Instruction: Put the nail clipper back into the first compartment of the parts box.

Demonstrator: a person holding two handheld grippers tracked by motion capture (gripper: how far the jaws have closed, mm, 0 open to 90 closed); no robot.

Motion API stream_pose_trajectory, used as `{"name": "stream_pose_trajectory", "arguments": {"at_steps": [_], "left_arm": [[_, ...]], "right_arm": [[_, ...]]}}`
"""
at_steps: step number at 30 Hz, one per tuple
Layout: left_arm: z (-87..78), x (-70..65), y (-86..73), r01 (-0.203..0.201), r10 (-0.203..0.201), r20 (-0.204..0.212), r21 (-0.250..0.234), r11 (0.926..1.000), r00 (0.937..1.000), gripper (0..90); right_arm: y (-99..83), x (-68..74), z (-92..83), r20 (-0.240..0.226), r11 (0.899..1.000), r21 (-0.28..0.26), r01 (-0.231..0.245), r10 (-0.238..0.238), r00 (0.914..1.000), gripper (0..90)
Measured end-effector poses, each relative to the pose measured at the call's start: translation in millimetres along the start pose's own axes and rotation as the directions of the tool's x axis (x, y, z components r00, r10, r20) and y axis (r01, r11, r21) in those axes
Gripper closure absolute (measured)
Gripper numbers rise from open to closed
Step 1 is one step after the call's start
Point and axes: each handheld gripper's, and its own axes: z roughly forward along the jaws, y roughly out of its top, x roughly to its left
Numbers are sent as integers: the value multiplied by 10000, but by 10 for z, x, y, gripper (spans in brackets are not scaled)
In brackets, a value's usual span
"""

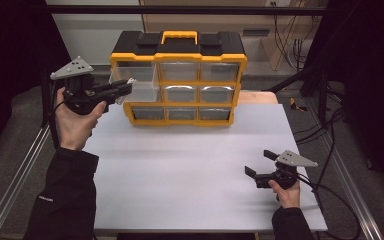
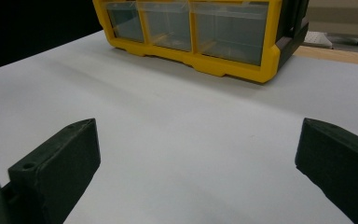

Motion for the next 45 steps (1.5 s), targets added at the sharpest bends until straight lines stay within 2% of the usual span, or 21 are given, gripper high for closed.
{"name": "stream_pose_trajectory", "arguments": {"at_steps": [15, 25, 37, 40, 45], "left_arm": [[53, 109, 228, 111, -113, -331, -62, 9999, 9994, 768], [168, 174, 339, 134, -121, -634, 201, 9997, 9979, 768], [344, 282, 380, 265, -221, -875, 485, 9985, 9959, 768], [374, 317, 388, 454, -414, -887, 436, 9980, 9952, 768], [432, 358, 383, 435, -400, -877, 379, 9983, 9953, 768]], "right_arm": [[-1, 2, -2, -6, 10000, 22, -12, 13, 10000, 6], [-3, 1, 2, -28, 10000, 28, 20, -20, 10000, 6], [2, 1, -8, -8, 10000, 5, -18, 18, 10000, 6], [2, 2, -8, -23, 10000, -10, -11, 11, 10000, 6], [-3, 4, 2, -41, 10000, 31, 12, -12, 10000, 6]]}}
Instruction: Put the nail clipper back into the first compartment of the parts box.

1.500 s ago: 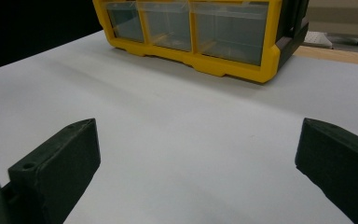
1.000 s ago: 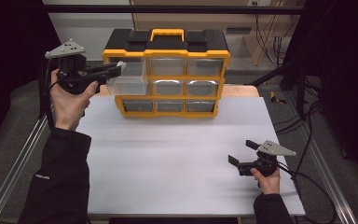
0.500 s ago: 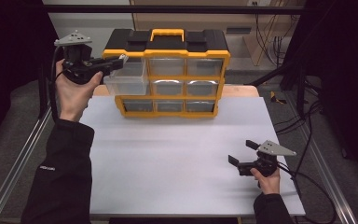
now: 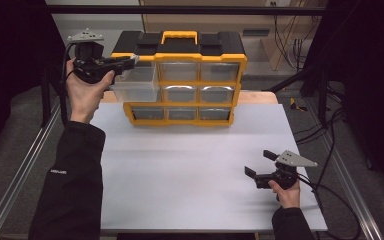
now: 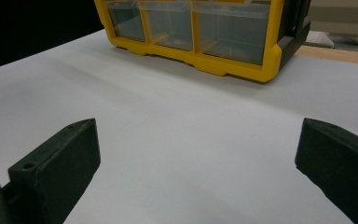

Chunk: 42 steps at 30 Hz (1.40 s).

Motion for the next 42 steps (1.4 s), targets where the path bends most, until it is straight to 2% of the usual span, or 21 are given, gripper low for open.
{"name": "stream_pose_trajectory", "arguments": {"at_steps": [7, 9, 13, 17, 21, 27, 31, 42], "left_arm": [[95, 32, -13, -54, 57, -146, 229, 9997, 9999, 768], [128, 46, -20, 71, -68, -185, 174, 9998, 9998, 768], [170, 82, -34, -16, 24, -294, 254, 9997, 9996, 768], [183, 116, -52, 88, -82, -365, 168, 9998, 9993, 768], [200, 122, -64, -26, 34, -419, 192, 9998, 9991, 768], [252, 153, -108, -1, 22, -539, 382, 9993, 9985, 768], [286, 154, -155, 42, -24, -481, 358, 9993, 9988, 768], [347, 142, -252, -248, 297, -619, 781, 9966, 9976, 767]], "right_arm": [[1, -1, -2, -3, 10000, -4, -12, 12, 10000, 6], [1, -1, -2, 0, 10000, -1, -7, 7, 10000, 6], [0, 0, 0, 9, 10000, 6, 8, -8, 10000, 6], [-1, 0, 1, 3, 10000, 24, 5, -5, 10000, 6], [-2, 0, 1, 8, 10000, 7, 3, -3, 10000, 6], [2, 0, -6, -3, 10000, 2, -33, 33, 10000, 6], [0, 2, -3, -6, 10000, 7, -25, 25, 10000, 6], [0, 2, -4, 2, 10000, 15, -26, 26, 10000, 6]]}}
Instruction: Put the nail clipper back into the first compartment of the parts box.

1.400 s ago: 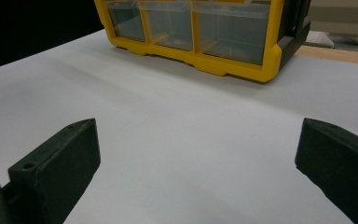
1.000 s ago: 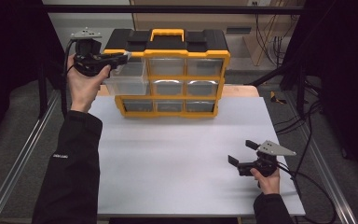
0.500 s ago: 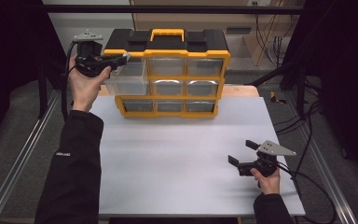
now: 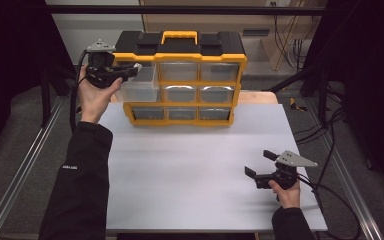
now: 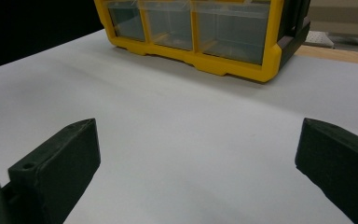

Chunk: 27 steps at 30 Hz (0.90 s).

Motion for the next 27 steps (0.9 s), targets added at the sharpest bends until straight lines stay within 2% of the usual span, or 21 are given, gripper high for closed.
{"name": "stream_pose_trajectory", "arguments": {"at_steps": [11, 18, 22, 27], "left_arm": [[30, 6, -56, -17, 20, -95, 322, 9995, 10000, 767], [41, -20, -59, -174, 193, -290, 652, 9977, 9994, 762], [12, -7, -65, -7, 8, -27, 385, 9993, 10000, 742], [-77, -9, -63, 9, -9, 12, -56, 10000, 10000, 660]], "right_arm": [[-2, -2, 3, 9, 10000, 4, 45, -45, 10000, 6], [0, 1, 0, -3, 10000, 0, -3, 3, 10000, 6], [0, -1, 1, 5, 10000, -4, 11, -11, 10000, 6], [0, -1, 0, 16, 10000, 3, -6, 6, 10000, 6]]}}
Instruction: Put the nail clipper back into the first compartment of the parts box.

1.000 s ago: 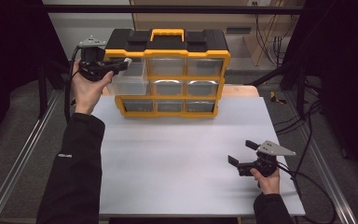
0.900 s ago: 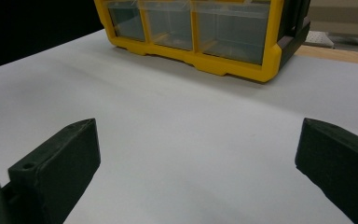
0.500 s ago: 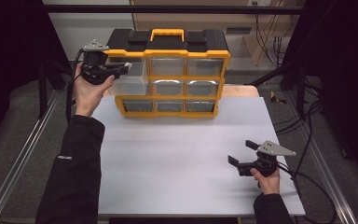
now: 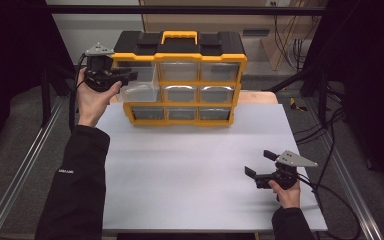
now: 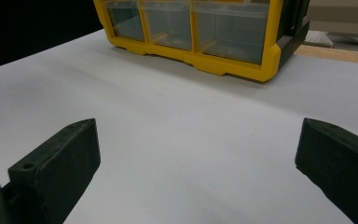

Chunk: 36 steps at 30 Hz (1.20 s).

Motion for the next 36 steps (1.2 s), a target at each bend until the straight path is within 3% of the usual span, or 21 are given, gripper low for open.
{"name": "stream_pose_trajectory", "arguments": {"at_steps": [11, 20, 25, 36], "left_arm": [[-265, -25, -82, 197, -93, 843, -1233, 9922, 9964, 401], [-455, -140, -296, -397, 538, 884, -1547, 9872, 9946, 192], [-554, -212, -454, -430, 618, 1100, -1651, 9853, 9920, 88], [-641, -299, -984, -38, 364, 1708, -1873, 9823, 9846, 53]], "right_arm": [[4, -4, -8, 42, 10000, -62, -18, 18, 10000, 6], [6, -5, -11, 56, 10000, -74, -30, 31, 10000, 6], [6, -4, -12, 58, 10000, -67, -46, 47, 10000, 6], [5, -7, -11, 88, 10000, -56, -27, 28, 10000, 6]]}}
